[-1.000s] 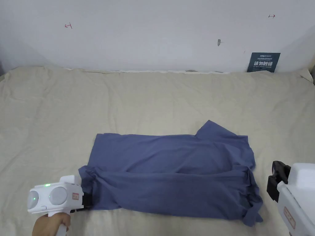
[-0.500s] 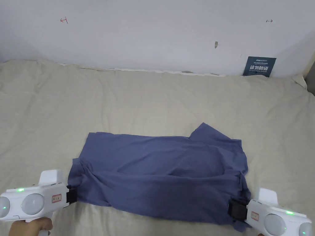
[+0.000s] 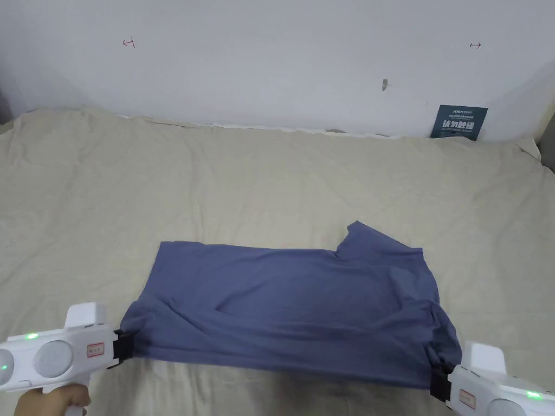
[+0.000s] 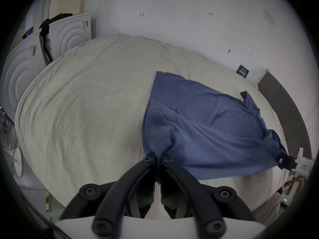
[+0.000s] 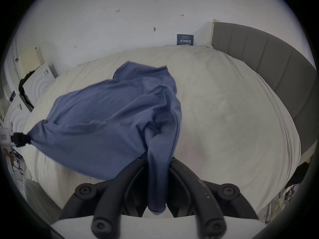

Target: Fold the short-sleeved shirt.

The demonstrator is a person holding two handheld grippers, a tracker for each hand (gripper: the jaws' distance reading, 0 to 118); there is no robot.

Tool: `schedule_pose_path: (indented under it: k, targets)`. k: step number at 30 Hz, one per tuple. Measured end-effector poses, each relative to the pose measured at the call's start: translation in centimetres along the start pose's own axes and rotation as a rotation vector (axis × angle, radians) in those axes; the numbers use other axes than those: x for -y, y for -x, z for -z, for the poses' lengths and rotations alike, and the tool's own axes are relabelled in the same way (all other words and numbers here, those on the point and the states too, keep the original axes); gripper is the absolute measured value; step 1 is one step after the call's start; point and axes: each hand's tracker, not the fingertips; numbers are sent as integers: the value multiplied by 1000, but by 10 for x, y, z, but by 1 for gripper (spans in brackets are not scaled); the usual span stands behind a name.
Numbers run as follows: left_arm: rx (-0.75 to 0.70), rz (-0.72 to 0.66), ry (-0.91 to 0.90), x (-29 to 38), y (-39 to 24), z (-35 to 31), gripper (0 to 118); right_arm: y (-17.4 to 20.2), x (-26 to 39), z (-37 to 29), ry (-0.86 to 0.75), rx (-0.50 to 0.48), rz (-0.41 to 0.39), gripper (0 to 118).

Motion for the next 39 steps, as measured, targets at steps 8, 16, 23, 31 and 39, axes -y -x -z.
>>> schedule_pose_path:
  k: [8,16,23,31,39]
  targets:
    - [-40,-56,134,81,19,-9,5,-23,74,-5,132,-25,62,15]
    - [-118,23,140,77,-2,-13,72,-18,70,-12,135,14,67,52]
    - [20,-6,-214,35,-43,-94,115,5,3,-103,-269,-6,20,108]
    - [9,134,-673,3,-104,-165,111,47,-45,-182,-646,33,-99,108]
    - [-11,198,-779,6,-126,-168,0,71,-40,-187,-766,95,-155,1]
